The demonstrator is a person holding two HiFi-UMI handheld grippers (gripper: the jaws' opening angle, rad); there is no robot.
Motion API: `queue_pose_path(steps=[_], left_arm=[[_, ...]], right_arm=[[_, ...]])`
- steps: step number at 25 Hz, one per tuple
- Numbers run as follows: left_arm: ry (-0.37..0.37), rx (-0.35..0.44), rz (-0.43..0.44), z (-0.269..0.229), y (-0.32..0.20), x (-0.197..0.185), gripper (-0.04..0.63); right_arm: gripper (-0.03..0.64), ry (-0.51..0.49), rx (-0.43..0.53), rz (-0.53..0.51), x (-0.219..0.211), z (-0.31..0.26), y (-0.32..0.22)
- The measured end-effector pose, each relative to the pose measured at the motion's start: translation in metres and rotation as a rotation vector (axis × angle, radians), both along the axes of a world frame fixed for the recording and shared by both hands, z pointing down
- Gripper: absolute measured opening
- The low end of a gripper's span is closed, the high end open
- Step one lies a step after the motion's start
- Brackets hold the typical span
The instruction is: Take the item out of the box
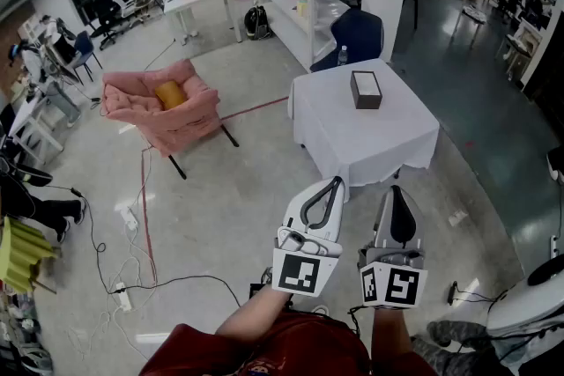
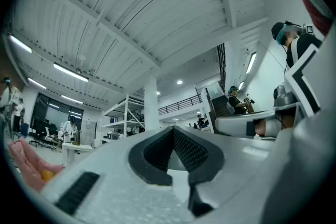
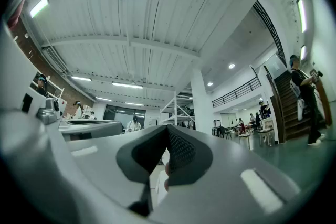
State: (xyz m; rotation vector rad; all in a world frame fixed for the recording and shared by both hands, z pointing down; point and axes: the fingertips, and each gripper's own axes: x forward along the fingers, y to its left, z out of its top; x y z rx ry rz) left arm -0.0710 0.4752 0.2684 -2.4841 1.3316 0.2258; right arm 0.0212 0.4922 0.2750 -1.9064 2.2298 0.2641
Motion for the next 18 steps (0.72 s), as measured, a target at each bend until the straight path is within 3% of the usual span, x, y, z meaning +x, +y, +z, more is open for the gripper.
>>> queue_pose_path(steps=[9,18], left_arm=[[-0.02,0.006,0.012,0.001,0.007,0.001,0.002],[0.061,-0.021,0.041,0.002,0.016,0.024,0.002]], right_arm=[[0.0,0.005,0.002,0.011,0.001,0.001,0.007],[0.002,-0.046,0.004,0.006,0.026,0.005,0.022]])
